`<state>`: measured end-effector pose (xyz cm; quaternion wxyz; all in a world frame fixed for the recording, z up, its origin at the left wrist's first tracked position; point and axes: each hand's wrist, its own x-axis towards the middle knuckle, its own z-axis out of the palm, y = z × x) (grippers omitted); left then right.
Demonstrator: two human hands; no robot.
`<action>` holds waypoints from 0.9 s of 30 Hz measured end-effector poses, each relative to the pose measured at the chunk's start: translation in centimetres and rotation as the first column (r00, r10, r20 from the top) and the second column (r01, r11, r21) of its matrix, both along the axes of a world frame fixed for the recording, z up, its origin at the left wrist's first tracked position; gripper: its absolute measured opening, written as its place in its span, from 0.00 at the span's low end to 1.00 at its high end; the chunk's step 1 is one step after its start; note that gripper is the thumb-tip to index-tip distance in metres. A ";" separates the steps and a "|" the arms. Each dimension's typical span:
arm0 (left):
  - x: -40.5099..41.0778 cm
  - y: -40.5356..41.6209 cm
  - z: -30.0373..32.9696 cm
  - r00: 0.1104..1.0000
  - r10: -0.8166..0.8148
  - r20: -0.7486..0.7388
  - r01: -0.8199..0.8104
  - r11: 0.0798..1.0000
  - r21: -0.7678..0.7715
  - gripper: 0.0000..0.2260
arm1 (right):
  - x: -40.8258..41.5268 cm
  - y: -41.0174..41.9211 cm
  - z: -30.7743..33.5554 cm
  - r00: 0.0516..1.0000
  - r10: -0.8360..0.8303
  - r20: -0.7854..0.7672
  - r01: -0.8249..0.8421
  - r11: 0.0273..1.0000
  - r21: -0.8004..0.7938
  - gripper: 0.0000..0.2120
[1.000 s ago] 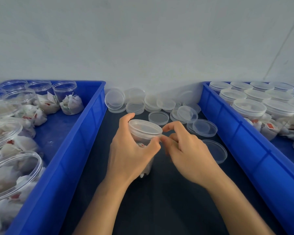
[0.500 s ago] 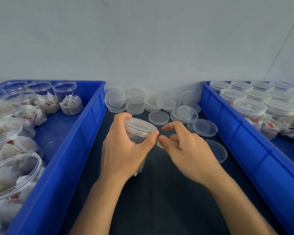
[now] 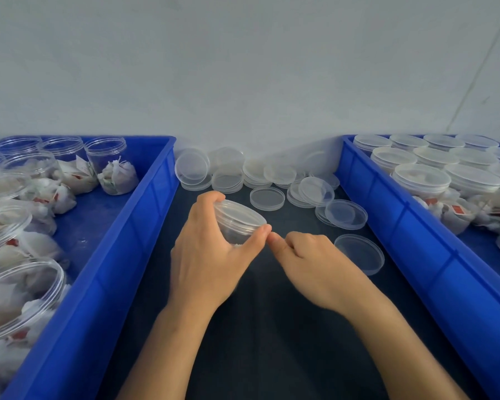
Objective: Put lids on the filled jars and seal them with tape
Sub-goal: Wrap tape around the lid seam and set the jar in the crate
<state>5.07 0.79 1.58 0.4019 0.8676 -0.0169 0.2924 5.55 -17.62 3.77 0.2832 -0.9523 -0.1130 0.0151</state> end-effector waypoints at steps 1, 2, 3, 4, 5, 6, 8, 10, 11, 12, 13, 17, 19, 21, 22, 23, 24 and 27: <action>0.1 0.1 0.0 1.000 -0.001 0.000 0.001 1.000 -0.013 0.35 | 0.1 -0.1 0.0 1.000 -0.007 -0.028 0.008 0.999 0.043 0.27; 0.1 0.1 0.0 1.000 -0.001 -0.002 0.001 1.000 -0.027 0.35 | 0.3 -0.3 0.0 0.999 -0.014 -0.046 0.018 0.997 0.081 0.30; 0.2 0.2 -0.1 1.000 -0.002 -0.006 0.002 0.999 -0.041 0.35 | 0.3 -0.4 0.1 0.999 -0.014 -0.049 0.019 0.994 0.107 0.32; 0.3 0.3 -0.1 1.000 -0.006 -0.011 0.006 0.998 -0.055 0.35 | 0.4 -0.4 0.1 0.999 -0.008 -0.039 0.012 0.993 0.121 0.32; 0.3 0.5 -0.1 1.000 -0.017 -0.019 0.016 0.998 -0.067 0.34 | 0.3 -0.4 0.2 1.000 0.001 -0.018 0.001 0.992 0.126 0.31; 0.4 0.6 0.0 0.999 -0.033 -0.028 0.030 0.996 -0.079 0.34 | 0.2 -0.4 0.3 1.000 0.008 0.006 -0.008 0.992 0.128 0.30; 0.5 1.0 0.0 0.997 -0.068 -0.045 0.063 0.993 -0.100 0.35 | 0.0 -0.4 0.7 0.999 0.010 0.044 -0.016 0.990 0.140 0.28; 0.6 1.3 0.0 0.992 -0.106 -0.062 0.097 0.987 -0.124 0.37 | -0.1 -0.3 0.9 0.998 0.009 0.059 -0.018 0.987 0.162 0.28; 0.6 1.4 0.0 0.990 -0.124 -0.069 0.113 0.984 -0.134 0.38 | -0.2 -0.2 1.0 0.997 0.008 0.072 -0.019 0.987 0.161 0.28; 0.7 1.4 0.0 0.988 -0.138 -0.076 0.126 0.982 -0.142 0.39 | -0.3 -0.1 1.1 0.996 0.006 0.085 -0.019 0.988 0.153 0.28; 0.7 1.4 0.0 0.986 -0.148 -0.080 0.135 0.980 -0.146 0.40 | -0.4 0.0 1.2 0.995 0.003 0.101 -0.018 0.989 0.146 0.28; 0.7 1.4 0.1 0.982 -0.169 -0.082 0.155 0.975 -0.159 0.41 | -0.7 0.2 1.3 0.983 -0.003 0.184 -0.019 0.993 0.116 0.28; 0.7 1.4 0.2 0.982 -0.171 -0.082 0.156 0.974 -0.163 0.41 | -0.7 0.2 1.2 0.973 0.001 0.230 -0.023 0.995 0.094 0.27; 0.6 1.4 0.2 0.984 -0.160 -0.079 0.145 0.975 -0.168 0.39 | -0.8 0.2 1.2 0.962 0.014 0.274 -0.036 0.996 0.078 0.27; 0.6 1.3 0.2 0.985 -0.154 -0.077 0.140 0.976 -0.169 0.38 | -0.8 0.3 1.2 0.957 0.017 0.291 -0.041 0.996 0.077 0.27; 0.6 1.2 0.2 0.986 -0.149 -0.075 0.134 0.976 -0.169 0.37 | -0.8 0.2 1.1 0.953 0.018 0.303 -0.043 0.996 0.077 0.27; 0.5 1.2 0.2 0.987 -0.144 -0.074 0.130 0.977 -0.171 0.36 | -0.8 0.2 1.1 0.950 0.016 0.313 -0.043 0.996 0.079 0.27; 0.4 1.0 0.3 0.988 -0.133 -0.075 0.119 0.978 -0.173 0.35 | -0.7 0.2 0.9 0.941 0.002 0.339 -0.038 0.994 0.100 0.26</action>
